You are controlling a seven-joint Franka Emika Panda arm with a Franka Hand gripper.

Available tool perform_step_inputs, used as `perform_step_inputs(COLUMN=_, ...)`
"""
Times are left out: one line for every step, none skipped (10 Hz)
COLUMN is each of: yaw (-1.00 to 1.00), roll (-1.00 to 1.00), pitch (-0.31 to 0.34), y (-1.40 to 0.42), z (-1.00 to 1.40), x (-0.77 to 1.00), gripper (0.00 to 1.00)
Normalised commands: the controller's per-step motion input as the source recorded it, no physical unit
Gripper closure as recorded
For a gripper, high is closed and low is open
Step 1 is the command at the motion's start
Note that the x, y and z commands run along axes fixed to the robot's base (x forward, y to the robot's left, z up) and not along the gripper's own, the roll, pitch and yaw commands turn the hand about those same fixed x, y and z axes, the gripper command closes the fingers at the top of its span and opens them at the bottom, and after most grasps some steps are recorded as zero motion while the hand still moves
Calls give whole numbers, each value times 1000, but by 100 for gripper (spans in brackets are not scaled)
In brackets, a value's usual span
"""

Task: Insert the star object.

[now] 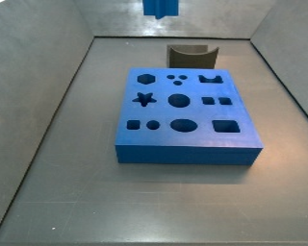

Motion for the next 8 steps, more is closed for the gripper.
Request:
perform_step_inputs(yaw=0, roll=134, pitch=-26, y=0, z=-1000, x=0, gripper=100)
perform_step_inputs(yaw=0, roll=134, pitch=-23, y=0, z=-1000, x=6, gripper=100)
perform_step_inputs(yaw=0, roll=104, pitch=-73, y=0, z=-1000, x=0, gripper=100)
perform_step_inputs(yaw=0, roll=127, pitch=-44, y=0, z=-1000, x=0, gripper=100)
perform_step_inputs(yaw=14, roll=151, pitch=-27, y=6, z=-963, x=0, gripper=100)
perform_step_inputs(yaw=9, roll=139, pitch=-16, y=29, z=-914, x=0, gripper=100)
perform_step_inputs(yaw=0, roll=76, pitch=0, y=111, z=-749, x=9, gripper=100)
perform_step_inputs(yaw=0, roll=90, pitch=9, y=163, z=-649, x=6, gripper=100)
